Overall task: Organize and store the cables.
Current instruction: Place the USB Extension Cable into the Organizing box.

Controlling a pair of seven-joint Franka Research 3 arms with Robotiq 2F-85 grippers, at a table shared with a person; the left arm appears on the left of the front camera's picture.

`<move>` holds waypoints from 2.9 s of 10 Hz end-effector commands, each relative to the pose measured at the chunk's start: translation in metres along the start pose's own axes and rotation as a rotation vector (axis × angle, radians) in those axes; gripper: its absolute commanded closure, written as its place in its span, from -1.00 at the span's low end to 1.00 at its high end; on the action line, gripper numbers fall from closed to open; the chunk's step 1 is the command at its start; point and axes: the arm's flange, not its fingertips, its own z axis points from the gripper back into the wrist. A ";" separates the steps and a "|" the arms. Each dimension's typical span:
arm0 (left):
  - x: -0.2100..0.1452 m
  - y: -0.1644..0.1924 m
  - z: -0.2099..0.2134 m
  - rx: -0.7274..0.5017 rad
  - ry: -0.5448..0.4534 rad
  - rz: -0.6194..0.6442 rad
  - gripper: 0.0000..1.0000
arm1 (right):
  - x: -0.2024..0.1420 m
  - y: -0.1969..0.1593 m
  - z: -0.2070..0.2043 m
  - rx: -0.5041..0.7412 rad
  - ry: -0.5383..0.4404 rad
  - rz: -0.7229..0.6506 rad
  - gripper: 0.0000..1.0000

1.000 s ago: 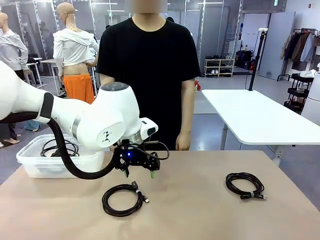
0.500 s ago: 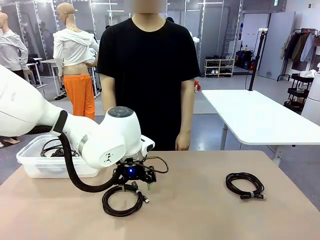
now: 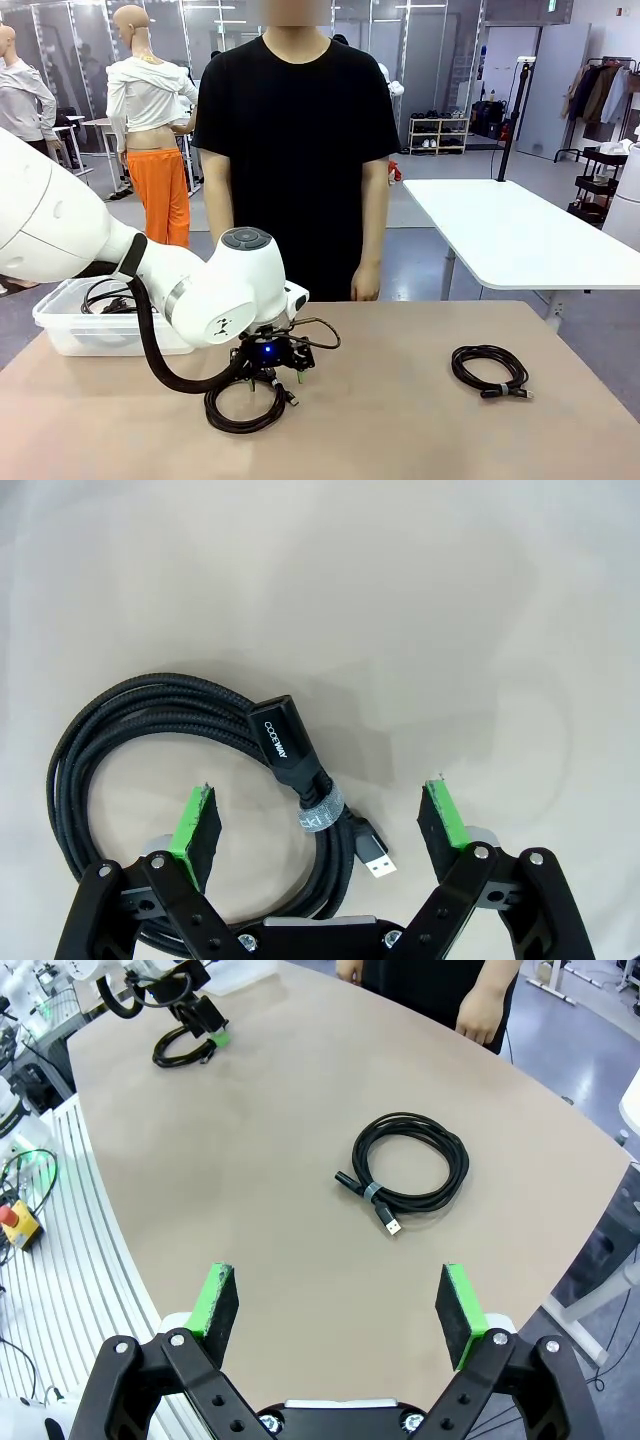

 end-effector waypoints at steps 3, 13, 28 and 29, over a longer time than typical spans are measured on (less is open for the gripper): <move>-0.001 -0.008 -0.007 0.004 0.002 0.054 0.19 | -0.002 -0.003 0.000 -0.001 -0.019 0.021 -1.00; 0.009 0.009 0.065 -0.053 -0.023 -0.016 1.00 | -0.002 -0.003 0.000 -0.001 -0.019 0.021 -1.00; 0.067 0.099 0.218 -0.057 -0.175 -0.198 0.73 | -0.002 -0.003 0.000 -0.001 -0.019 0.021 -1.00; 0.088 0.131 0.216 -0.039 -0.181 -0.177 0.73 | -0.002 -0.003 0.000 -0.001 -0.019 0.021 -1.00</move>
